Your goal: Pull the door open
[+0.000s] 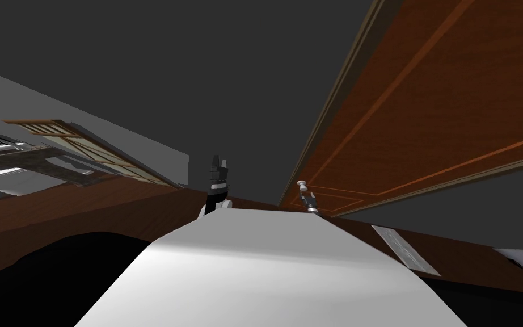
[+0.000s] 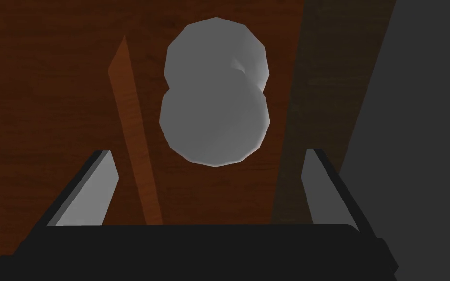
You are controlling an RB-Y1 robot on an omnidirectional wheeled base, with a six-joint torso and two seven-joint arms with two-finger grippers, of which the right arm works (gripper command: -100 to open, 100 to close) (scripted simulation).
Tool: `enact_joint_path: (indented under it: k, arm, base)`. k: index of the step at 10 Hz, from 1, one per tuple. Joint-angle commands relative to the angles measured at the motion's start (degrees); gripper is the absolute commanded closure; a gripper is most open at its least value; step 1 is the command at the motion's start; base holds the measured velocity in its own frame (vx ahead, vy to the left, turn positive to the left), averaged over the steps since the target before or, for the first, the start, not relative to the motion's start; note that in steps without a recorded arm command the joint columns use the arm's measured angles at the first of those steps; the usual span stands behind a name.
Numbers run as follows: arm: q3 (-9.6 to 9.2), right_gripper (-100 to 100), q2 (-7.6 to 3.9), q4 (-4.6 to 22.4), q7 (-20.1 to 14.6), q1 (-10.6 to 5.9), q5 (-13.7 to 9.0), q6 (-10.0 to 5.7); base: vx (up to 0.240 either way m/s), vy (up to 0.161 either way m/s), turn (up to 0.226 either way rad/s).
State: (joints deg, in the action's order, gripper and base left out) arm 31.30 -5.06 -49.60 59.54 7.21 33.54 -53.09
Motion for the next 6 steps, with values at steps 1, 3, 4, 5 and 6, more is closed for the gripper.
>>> enact_joint_path:
  k: [1, 3, 4, 5, 6]
  arm:
    - [0.58, -100, -0.19, 0.0, -0.3, 0.65, -0.5, -0.47]
    - [1.44, -100, -0.62, 1.2, -0.4, 0.78, -1.2, -1.31]
    - [0.99, -100, -0.15, 0.0, -0.4, 1.02, -0.8, -0.64]
    - [0.99, 100, -0.15, 0.0, -0.4, 1.02, -0.8, -0.64]
    - [0.99, 100, -0.15, 0.0, -0.4, 1.02, -0.8, -0.64]
  base:
    - [0.186, -0.007, 0.078]
    - [0.193, 0.015, 0.075]
    - [0.093, 0.003, 0.015]
    - [-0.014, -0.004, -0.023]
    - [-0.033, -0.009, 0.001]
